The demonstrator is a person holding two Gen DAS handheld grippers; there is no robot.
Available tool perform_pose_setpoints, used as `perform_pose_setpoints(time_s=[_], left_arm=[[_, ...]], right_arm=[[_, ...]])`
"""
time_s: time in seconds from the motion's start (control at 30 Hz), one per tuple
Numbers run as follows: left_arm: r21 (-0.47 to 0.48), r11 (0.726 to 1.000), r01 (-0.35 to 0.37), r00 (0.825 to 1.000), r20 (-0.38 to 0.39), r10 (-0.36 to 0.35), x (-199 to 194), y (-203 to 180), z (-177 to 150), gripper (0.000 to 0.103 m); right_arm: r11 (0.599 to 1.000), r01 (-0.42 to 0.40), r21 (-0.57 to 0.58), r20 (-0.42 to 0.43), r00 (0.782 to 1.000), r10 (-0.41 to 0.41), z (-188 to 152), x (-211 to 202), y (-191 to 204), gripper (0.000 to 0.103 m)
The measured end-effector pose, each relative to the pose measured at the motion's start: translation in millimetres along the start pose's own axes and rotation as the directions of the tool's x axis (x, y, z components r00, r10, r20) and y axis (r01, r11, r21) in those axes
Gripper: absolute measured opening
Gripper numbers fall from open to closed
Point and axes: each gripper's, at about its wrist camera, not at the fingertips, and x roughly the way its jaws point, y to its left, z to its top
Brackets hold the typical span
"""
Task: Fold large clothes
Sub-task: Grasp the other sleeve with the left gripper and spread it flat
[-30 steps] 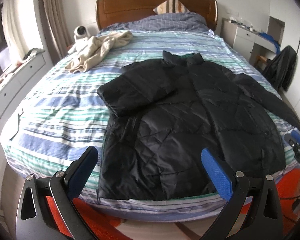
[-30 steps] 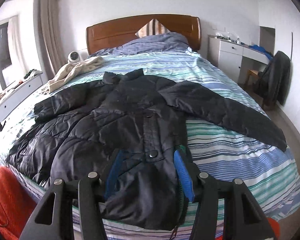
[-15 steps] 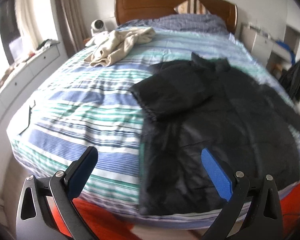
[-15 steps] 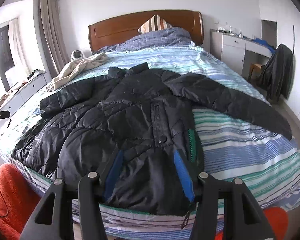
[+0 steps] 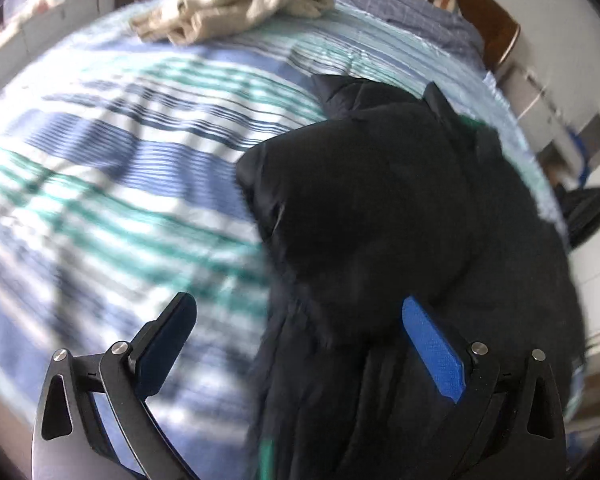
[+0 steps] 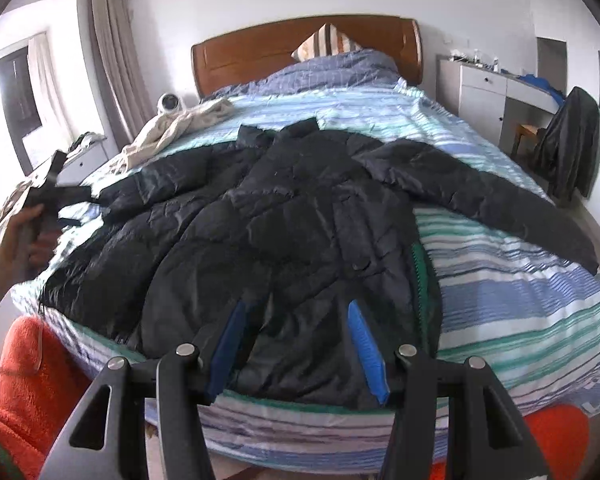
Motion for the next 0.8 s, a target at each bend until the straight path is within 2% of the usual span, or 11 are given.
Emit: perform_pose_setpoints(time_s=[0.03,0.07,0.1,0.17,0.23,0.37,0.47,0.53,0.57,0.7,0.8], left_arm=[[-0.024,0.999,0.026,1.0,-0.005,-0.027,8,2,6,0.101],[-0.049,0.998,0.042,0.999,-0.002,-0.042,13,4,9,0.084],[-0.073,0.996,0.054,0.999,-0.003,-0.054,18,5,13,0.034],[-0.13,0.988,0.08,0.997,0.012,-0.08,12,8,19,0.014],[-0.125,0.99,0.071,0.996,0.065,-0.064,-15,6,24,0.009],[-0.059,0.998,-0.026,0.98,0.195,0.037,-96,18,33,0.009],[-0.06,0.988,-0.14,0.95,0.275,0.151,-162,54,39,0.009],[-0.084,0.973,-0.216,0.927,0.297,0.231,-183,83,41,0.009],[-0.101,0.96,-0.26,0.914,0.295,0.279,-191,100,40,0.009],[-0.172,0.915,-0.365,0.887,0.233,0.397,-188,156,29,0.009],[-0.205,0.892,-0.404,0.889,0.141,0.435,-158,192,20,0.01]], right_arm=[[1.0,-0.005,-0.004,-0.009,1.0,0.005,-1,2,2,0.055],[1.0,-0.014,-0.012,-0.019,1.0,0.014,-1,4,5,0.055],[0.999,-0.022,-0.022,-0.021,1.0,0.022,-1,5,9,0.055],[0.999,-0.026,-0.045,-0.011,1.0,0.026,-1,2,16,0.055],[0.997,-0.028,-0.075,0.012,1.0,0.029,0,-3,23,0.055],[0.993,-0.03,-0.11,0.032,0.999,0.034,-3,-8,31,0.055],[0.993,-0.039,-0.113,0.039,0.998,0.044,-2,-7,32,0.055],[0.993,-0.051,-0.106,0.041,0.998,0.056,0,-5,34,0.055],[0.993,-0.058,-0.105,0.041,0.997,0.062,1,-5,35,0.055],[0.989,-0.082,-0.124,0.016,0.996,0.085,0,2,46,0.055],[0.985,-0.103,-0.14,0.003,0.995,0.104,-3,3,53,0.055]])
